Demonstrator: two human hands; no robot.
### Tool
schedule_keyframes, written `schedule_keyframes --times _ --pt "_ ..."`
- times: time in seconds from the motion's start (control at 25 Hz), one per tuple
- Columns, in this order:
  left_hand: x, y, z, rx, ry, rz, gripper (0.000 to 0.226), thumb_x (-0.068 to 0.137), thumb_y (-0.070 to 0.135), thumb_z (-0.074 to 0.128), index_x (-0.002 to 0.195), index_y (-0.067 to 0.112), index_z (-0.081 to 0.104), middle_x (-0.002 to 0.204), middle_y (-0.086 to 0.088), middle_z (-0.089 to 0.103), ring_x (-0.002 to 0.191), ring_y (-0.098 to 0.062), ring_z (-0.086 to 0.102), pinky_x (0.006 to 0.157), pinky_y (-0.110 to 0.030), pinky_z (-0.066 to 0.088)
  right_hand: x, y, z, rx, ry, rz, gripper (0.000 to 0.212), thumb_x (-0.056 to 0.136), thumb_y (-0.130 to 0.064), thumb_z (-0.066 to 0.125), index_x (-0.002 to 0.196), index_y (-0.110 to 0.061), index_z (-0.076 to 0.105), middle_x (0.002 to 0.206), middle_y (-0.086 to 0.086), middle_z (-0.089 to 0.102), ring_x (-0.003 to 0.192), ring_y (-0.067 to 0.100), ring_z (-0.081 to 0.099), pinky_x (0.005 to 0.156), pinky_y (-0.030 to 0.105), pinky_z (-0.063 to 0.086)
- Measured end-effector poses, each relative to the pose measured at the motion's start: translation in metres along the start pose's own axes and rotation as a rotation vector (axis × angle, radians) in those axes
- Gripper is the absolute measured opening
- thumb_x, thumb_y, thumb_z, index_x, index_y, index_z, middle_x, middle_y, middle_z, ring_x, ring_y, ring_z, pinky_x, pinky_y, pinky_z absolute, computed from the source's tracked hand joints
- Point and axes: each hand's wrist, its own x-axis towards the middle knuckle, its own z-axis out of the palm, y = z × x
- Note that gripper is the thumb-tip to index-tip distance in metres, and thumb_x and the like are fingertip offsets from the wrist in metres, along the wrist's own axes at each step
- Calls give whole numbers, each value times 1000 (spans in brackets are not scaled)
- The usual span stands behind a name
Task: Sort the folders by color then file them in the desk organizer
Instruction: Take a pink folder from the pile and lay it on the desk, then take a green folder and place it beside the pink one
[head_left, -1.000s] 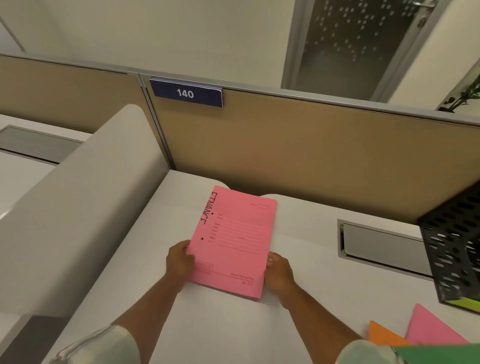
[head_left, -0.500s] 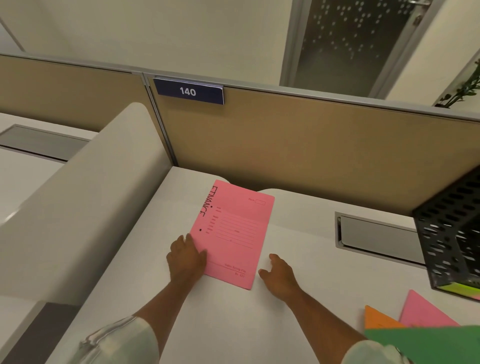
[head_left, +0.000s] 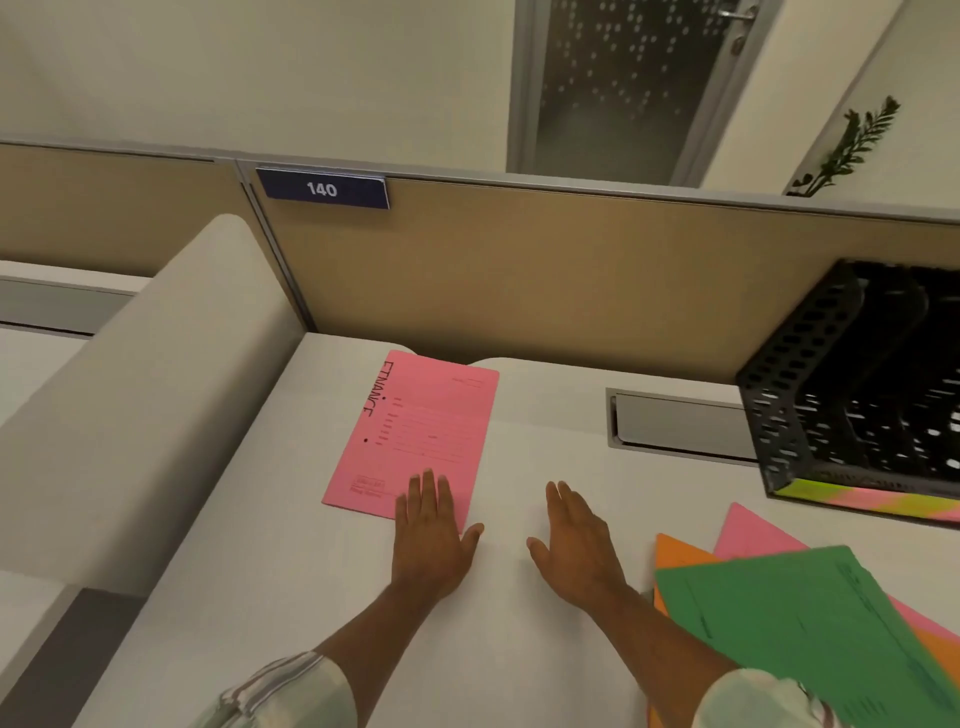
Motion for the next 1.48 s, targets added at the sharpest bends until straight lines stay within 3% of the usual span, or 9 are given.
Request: schedule_keyframes --times 0.36,0.6,0.76,0.92,1.04,1.16,1.32,1.4,1.48 --pt "-78 123 29 -113 -71 146 87 106 66 29 169 10 7 177 -14 1 164 -33 -4 133 -46 3 -100 107 -28 7 43 43 83 102 -52 46 166 -15 9 174 6 8 160 23 9 127 41 14" --pt "-123 176 57 -214 -168 255 86 105 60 44 168 11 14 177 -12 10 164 -30 5 132 -43 10 -168 199 -42 175 9 116 81 99 -54 54 164 -18 22 171 2 22 156 21 23 127 43 20" --pt "-147 203 70 -181 -197 376 88 103 59 46 168 10 14 176 -14 13 163 -33 10 131 -46 14 -219 259 -38 151 -178 56 105 77 -73 69 162 -27 29 170 -6 25 155 11 25 127 34 19" --pt "-167 224 72 -122 -210 451 80 100 48 51 164 12 20 172 -12 25 159 -35 21 127 -50 26 -247 289 -22 -71 -250 -62 127 61 -86 66 165 -32 18 173 -10 8 159 12 10 126 39 11" --pt "-182 230 75 -171 -191 466 69 103 39 50 163 11 28 168 -10 33 157 -32 25 127 -48 27 -254 292 -17 -172 -221 -106 108 77 -70 67 165 -30 18 174 -6 8 159 18 10 125 42 15" --pt "-192 231 77 -269 -119 464 56 106 22 50 159 4 38 163 -16 43 155 -39 32 125 -47 29 -255 284 -18 -196 -184 -145 81 95 -64 51 163 -31 23 173 -4 16 159 23 16 125 45 19" --pt "-195 227 72 -477 -167 298 53 112 23 38 161 3 36 167 -16 38 159 -40 24 130 -45 20 -253 270 -29 -112 -116 -140 65 103 -63 37 158 -29 39 166 -4 37 152 22 35 118 43 33" --pt "-195 227 64 -635 -90 213 47 113 21 42 157 5 43 162 -10 46 156 -31 34 127 -38 24 -250 260 -40 -35 11 -123 53 104 -58 41 144 -25 57 146 1 62 131 23 59 102 40 48" --pt "-195 232 52 -791 -3 139 41 113 22 46 152 13 52 153 1 54 145 -20 47 119 -34 35 -245 246 -56 37 170 -82 45 105 -55 42 123 -25 69 112 -1 77 99 24 71 76 38 54"
